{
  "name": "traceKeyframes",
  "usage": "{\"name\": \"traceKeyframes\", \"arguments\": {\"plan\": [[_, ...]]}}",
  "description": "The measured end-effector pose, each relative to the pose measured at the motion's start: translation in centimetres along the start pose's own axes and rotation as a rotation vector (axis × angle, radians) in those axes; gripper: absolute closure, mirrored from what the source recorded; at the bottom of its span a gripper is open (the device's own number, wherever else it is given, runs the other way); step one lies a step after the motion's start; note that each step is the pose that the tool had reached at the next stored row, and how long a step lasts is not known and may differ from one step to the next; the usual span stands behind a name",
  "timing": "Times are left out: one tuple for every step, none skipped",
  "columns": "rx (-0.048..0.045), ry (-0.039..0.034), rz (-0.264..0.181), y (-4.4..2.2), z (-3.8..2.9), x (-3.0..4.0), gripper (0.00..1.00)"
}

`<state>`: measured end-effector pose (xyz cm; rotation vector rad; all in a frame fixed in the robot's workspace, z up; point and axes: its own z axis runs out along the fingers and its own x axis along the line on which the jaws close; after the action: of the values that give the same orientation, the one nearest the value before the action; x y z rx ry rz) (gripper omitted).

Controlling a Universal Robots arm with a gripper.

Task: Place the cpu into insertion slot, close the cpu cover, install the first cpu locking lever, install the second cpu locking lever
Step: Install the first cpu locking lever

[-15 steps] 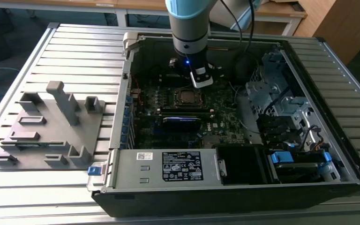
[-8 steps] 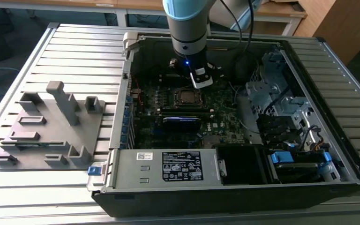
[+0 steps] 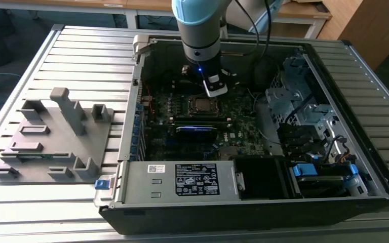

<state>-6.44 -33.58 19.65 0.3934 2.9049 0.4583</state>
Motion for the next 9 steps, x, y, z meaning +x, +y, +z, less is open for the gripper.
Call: {"name": "traceKeyframes", "arguments": {"plan": [[-0.0006,-0.0023,-0.001,-0.04,0.04,0.09,0.90],[-0.0011,-0.0043,-0.001,-0.08,0.07,0.19,0.90],[-0.0019,-0.0062,-0.002,-0.12,0.10,0.30,0.90],[-0.0025,-0.0082,-0.003,-0.17,0.11,0.45,0.90],[-0.0032,-0.0106,-0.003,-0.23,0.13,0.62,0.90],[-0.0039,-0.0130,-0.004,-0.28,0.14,0.78,0.90],[-0.0043,-0.0155,-0.005,-0.33,0.14,0.92,0.90],[-0.0048,-0.0180,-0.006,-0.37,0.15,1.06,0.90],[-0.0053,-0.0207,-0.006,-0.41,0.16,1.20,0.90]]}}
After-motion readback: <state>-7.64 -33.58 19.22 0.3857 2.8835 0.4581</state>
